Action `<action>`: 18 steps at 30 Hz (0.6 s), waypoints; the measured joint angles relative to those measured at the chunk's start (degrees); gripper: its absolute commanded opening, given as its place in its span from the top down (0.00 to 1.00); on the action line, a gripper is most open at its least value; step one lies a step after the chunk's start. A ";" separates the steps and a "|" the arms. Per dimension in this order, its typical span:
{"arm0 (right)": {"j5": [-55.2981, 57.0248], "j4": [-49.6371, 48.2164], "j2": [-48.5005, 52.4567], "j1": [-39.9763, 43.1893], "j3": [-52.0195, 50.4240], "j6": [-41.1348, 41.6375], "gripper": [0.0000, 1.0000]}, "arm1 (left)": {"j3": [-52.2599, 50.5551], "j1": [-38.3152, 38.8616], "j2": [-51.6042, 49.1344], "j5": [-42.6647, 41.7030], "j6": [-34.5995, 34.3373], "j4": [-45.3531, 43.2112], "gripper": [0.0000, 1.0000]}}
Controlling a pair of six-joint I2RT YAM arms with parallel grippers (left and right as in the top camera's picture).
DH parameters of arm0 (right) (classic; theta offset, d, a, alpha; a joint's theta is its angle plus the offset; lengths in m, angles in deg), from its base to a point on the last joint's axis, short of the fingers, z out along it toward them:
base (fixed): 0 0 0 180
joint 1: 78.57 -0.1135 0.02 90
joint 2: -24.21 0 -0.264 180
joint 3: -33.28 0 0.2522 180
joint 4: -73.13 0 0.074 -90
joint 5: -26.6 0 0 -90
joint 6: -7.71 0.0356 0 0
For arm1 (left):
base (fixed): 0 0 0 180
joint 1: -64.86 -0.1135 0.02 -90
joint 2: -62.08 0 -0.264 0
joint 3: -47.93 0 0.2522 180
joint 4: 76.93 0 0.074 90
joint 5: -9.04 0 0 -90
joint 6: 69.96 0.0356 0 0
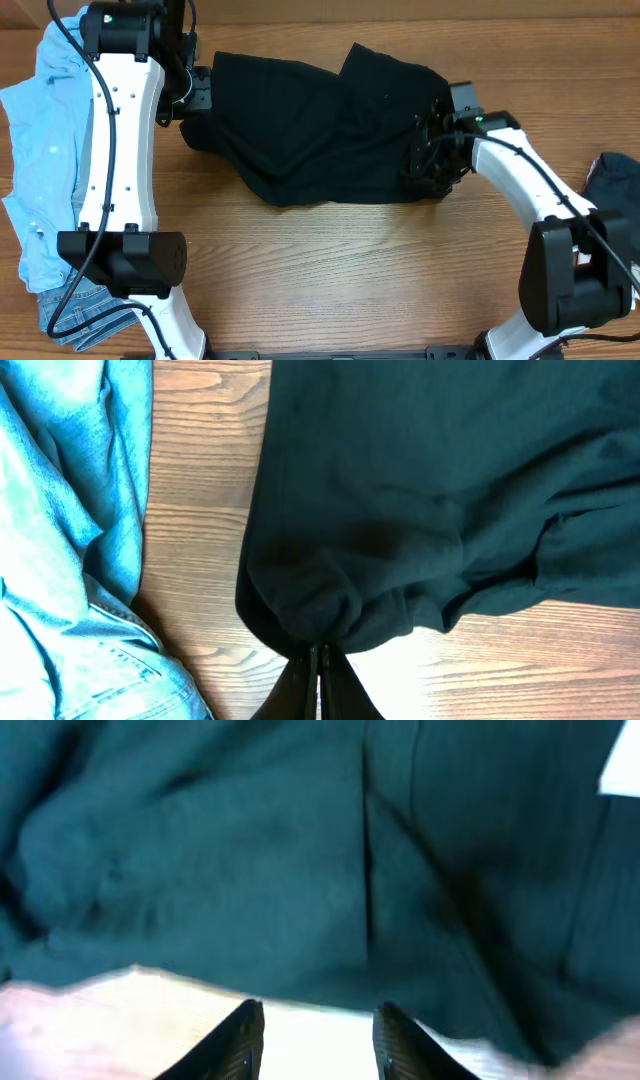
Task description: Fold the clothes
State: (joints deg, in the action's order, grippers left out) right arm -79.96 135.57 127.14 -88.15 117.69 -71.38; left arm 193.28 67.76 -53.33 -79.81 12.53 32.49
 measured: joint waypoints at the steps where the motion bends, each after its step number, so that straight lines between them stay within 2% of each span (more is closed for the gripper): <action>1: 0.13 -1.62 0.02 0.00 -0.92 0.35 0.60 | 0.00 0.00 -0.02 0.02 0.00 0.02 0.96; 8: 0.94 -10.86 0.11 0.00 -6.71 1.18 0.60 | 0.00 0.00 -0.02 0.00 0.00 -0.04 0.96; 17: 0.68 -14.91 4.46 -0.09 -7.50 1.29 0.60 | 0.00 0.00 -0.02 0.00 0.00 -0.09 0.96; 18: 0.44 -15.23 4.50 -0.11 -7.50 1.29 0.65 | 0.00 0.00 -0.02 0.00 0.00 -0.11 0.96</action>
State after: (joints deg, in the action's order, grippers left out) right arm -79.52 120.34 131.64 -88.26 110.20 -70.09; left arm 193.28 67.76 -53.35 -79.81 12.53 32.38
